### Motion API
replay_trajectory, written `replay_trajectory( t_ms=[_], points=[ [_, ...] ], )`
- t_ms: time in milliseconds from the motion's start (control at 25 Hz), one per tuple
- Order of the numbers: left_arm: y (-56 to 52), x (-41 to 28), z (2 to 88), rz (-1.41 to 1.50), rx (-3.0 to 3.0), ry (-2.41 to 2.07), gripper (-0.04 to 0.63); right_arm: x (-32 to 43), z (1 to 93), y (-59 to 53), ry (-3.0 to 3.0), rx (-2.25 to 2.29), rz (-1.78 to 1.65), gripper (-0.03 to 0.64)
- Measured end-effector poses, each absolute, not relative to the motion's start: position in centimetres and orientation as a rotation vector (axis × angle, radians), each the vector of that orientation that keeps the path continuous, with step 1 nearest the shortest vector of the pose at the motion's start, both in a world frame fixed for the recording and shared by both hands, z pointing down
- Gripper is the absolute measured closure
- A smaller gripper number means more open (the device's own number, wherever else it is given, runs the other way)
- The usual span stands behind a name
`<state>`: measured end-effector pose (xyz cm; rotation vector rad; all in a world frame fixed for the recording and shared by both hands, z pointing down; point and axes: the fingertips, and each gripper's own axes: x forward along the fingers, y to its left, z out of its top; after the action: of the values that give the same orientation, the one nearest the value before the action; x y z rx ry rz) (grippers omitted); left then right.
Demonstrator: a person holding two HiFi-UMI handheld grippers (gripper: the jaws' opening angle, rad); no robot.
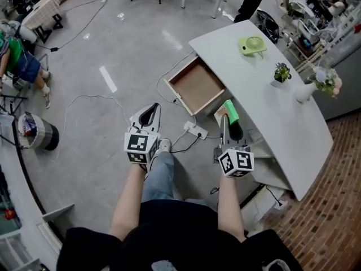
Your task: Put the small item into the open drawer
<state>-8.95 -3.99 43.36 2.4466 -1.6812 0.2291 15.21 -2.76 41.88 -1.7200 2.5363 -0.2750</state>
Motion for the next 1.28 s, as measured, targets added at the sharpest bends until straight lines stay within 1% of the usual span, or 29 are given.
replay_trajectory(
  t_ms=[320, 560, 960, 1280],
  points=[
    [-17.5, -10.2, 43.8, 0.265, 2.509, -1.526, 0.571, 12.2, 42.2, -14.1, 2.470, -1.870, -0.363, 0.532],
    [-24.7, -9.4, 43.6, 0.278, 2.576, -1.415, 0.571, 10.9, 42.4, -19.6, 2.420, -1.941, -0.393, 0.532],
    [-30.3, -7.7, 44.3, 0.308, 2.612, -1.351, 0.571, 11.4, 43.3, -24.2, 2.421, -1.992, -0.408, 0.532],
    [-33.7, -7.2, 47.5, 0.343, 2.581, -1.350, 0.571, 10.5, 46.5, -28.1, 2.483, -1.975, -0.447, 0.534]
  ],
)
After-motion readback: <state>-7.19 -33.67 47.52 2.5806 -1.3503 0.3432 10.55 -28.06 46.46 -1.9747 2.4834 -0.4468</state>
